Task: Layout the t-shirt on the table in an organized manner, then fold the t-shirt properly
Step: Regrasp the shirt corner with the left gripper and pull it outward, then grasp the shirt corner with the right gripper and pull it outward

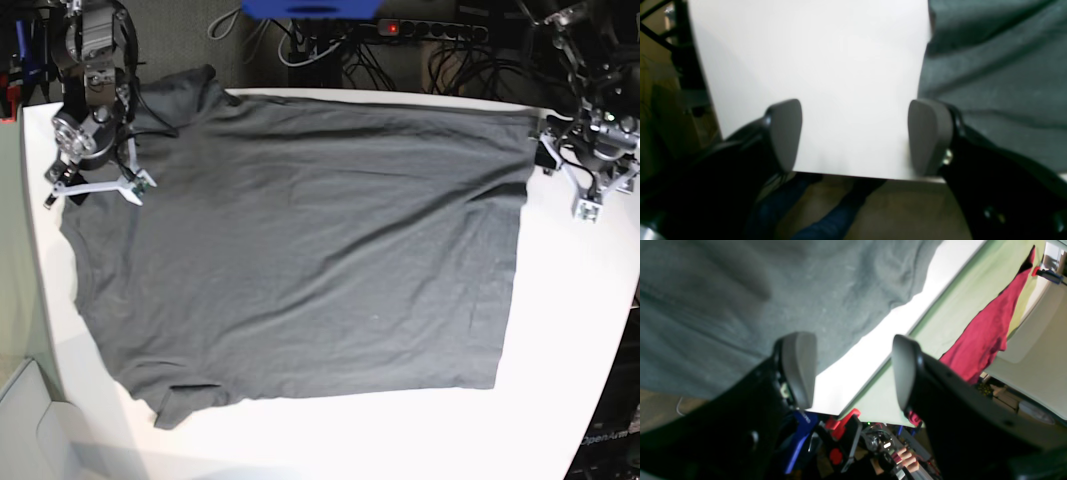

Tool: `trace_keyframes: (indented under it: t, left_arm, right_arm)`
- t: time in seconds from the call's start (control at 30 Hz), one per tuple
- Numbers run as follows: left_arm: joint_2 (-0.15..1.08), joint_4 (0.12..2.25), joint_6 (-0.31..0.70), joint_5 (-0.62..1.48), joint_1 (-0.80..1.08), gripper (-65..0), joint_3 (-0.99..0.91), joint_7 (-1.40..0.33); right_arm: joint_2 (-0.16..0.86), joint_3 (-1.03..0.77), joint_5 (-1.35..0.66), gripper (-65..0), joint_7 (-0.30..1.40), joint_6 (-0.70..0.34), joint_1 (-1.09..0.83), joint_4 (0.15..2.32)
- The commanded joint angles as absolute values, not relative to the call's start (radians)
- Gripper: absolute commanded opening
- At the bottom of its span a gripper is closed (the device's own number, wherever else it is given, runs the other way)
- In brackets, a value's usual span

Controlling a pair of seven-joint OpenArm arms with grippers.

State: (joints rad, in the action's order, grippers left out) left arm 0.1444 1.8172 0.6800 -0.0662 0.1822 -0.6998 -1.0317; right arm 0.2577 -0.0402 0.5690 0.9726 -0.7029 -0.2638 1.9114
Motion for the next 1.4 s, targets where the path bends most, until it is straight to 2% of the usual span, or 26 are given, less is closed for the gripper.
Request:
trace_keyframes:
  t: [0.0,0.2,0.67,0.87,1.37]
  left_arm:
    - [0.143,1.842,0.674,-0.071,0.177,-16.9,-0.733,-1.052]
    - [0.094,1.802,0.676,-0.071,0.179,-16.8,-0.832,-1.056]
    - [0.008,1.755,0.698,-0.054,0.176,-16.8,-0.831,-1.05]
    - [0.008,1.747,0.698,0.03,0.177,-16.8,-0.837,-1.052]
    - [-0.002,1.604,0.698,0.028,0.176,-17.4,-0.829,-1.003]
  right_arm:
    - [0.269,-0.047,0.582,-28.6,0.974,-0.698,-0.257,1.931]
    - [0.272,-0.048,0.582,-28.6,0.981,-0.698,-0.222,1.931]
    - [0.268,-0.053,0.581,-28.5,0.981,-0.698,-0.202,1.931]
    - [0.268,-0.053,0.581,-28.5,0.978,-0.698,-0.2,1.929]
    - [0.268,-0.053,0.581,-28.5,0.978,-0.698,-0.2,1.928]
